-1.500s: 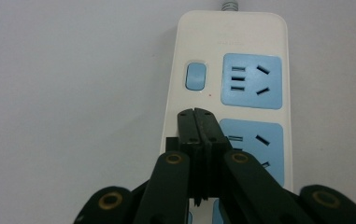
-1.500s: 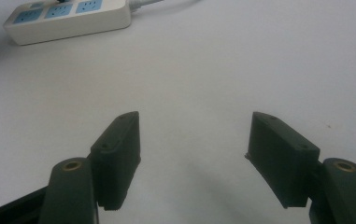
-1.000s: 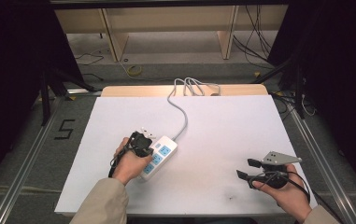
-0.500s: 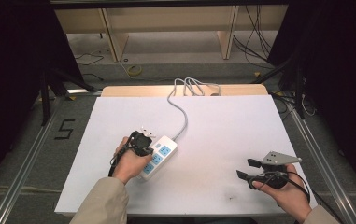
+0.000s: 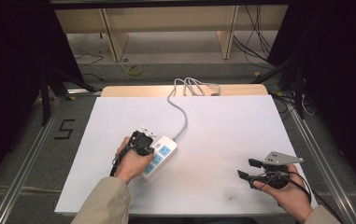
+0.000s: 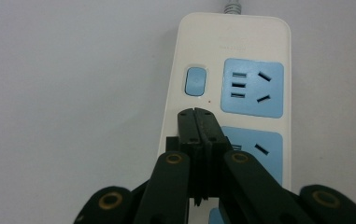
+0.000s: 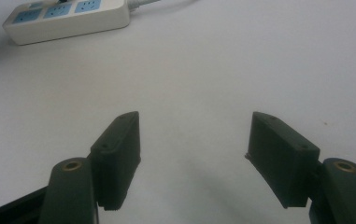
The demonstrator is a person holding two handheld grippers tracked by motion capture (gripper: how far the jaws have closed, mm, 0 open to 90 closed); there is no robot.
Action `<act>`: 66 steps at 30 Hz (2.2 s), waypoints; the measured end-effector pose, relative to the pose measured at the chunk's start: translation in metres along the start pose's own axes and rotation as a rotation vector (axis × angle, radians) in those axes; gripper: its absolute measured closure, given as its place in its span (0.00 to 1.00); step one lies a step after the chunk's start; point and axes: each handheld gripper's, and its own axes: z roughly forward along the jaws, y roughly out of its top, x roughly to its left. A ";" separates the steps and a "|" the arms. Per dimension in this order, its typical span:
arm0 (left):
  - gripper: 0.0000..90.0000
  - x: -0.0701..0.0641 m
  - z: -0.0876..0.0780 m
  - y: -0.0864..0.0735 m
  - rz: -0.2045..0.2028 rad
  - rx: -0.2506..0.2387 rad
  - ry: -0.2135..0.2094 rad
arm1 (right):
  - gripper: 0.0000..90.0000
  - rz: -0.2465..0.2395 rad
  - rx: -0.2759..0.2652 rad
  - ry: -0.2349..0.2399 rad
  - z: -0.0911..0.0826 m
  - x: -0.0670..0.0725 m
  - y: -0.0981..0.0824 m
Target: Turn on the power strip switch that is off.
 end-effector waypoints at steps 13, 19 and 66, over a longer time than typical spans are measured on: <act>1.00 -0.001 0.000 0.002 -0.009 0.010 0.007 | 0.39 0.007 -0.006 -0.001 -0.002 0.001 -0.001; 1.00 0.000 0.000 0.003 0.004 0.019 0.002 | 0.39 0.005 -0.002 -0.001 -0.002 0.001 -0.001; 1.00 0.004 0.001 0.000 0.007 -0.013 -0.025 | 0.39 0.006 -0.003 0.002 -0.002 0.000 -0.001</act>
